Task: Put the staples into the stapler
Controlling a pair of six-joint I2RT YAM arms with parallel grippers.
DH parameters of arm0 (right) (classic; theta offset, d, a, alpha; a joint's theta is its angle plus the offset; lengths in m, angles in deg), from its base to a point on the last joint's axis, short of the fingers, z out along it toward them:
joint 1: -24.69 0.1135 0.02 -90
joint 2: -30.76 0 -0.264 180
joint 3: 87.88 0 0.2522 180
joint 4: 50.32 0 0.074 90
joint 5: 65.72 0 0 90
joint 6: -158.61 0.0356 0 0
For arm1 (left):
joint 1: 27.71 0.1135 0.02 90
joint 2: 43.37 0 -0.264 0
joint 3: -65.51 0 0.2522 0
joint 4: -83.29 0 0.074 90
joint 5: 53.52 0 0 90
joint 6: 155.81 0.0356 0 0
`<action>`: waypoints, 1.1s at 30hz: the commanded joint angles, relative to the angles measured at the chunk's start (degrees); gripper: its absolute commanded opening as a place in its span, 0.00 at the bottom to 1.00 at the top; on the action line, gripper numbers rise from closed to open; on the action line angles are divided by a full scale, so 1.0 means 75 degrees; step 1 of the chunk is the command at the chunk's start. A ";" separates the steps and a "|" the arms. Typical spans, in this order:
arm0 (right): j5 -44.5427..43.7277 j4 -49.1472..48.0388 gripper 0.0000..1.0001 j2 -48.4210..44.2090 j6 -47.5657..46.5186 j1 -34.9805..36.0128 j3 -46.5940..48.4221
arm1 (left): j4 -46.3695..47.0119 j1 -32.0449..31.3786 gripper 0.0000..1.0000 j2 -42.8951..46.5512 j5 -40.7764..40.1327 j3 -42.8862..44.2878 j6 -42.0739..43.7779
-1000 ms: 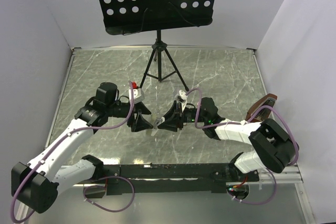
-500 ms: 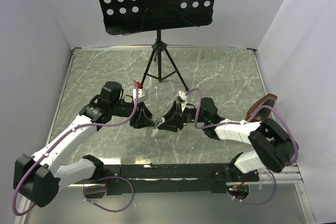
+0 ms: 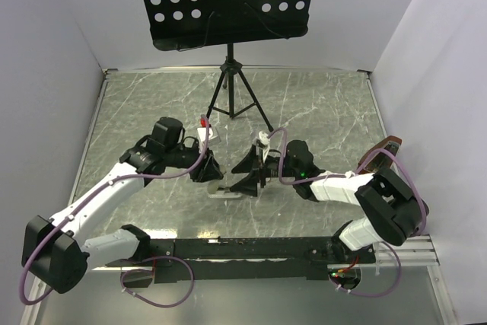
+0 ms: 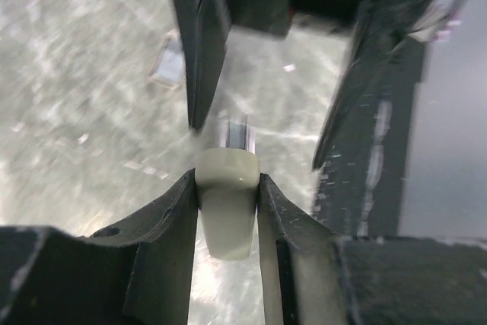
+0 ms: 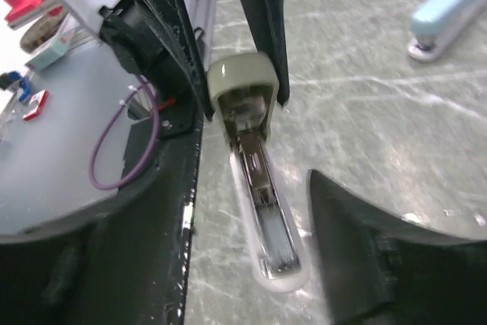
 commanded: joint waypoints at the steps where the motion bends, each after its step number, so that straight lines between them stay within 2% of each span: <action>1: -0.0542 0.0487 0.91 -0.0490 -0.0495 -0.0480 -0.0178 | -0.0274 -0.0034 0.09 -0.0271 -0.1274 0.0486 0.0090; 4: -0.1503 0.1389 0.96 -0.1076 -0.1103 -0.0598 -0.0283 | -0.0614 -0.0092 0.09 -0.0786 -0.1931 0.0802 0.0195; 9: -0.2465 0.1648 0.97 -0.1510 -0.1234 -0.0610 -0.0483 | -0.0370 -0.0292 0.08 -0.1525 -0.2435 0.0932 0.0278; 15: -0.2607 0.1742 0.97 -0.1499 -0.1304 -0.0633 -0.0448 | 0.0192 -0.0420 0.09 -0.1853 -0.2694 0.0475 0.0254; 23: -0.2900 0.1813 0.96 -0.1546 -0.1386 -0.0633 -0.0494 | 0.0170 -0.1123 0.09 -0.2193 -0.3396 0.0158 0.0103; 29: -0.2947 0.1848 0.96 -0.1534 -0.1410 -0.0656 -0.0471 | -0.0029 -0.1463 0.11 -0.2778 -0.3795 0.0392 -0.0062; 32: -0.2994 0.1883 0.96 -0.1522 -0.1433 -0.0645 -0.0471 | -0.0205 -0.1662 0.17 -0.3142 -0.3889 0.0556 -0.0132; 33: -0.3005 0.1906 0.96 -0.1522 -0.1445 -0.0645 -0.0471 | -0.0228 -0.1698 0.24 -0.3201 -0.3947 0.0615 -0.0144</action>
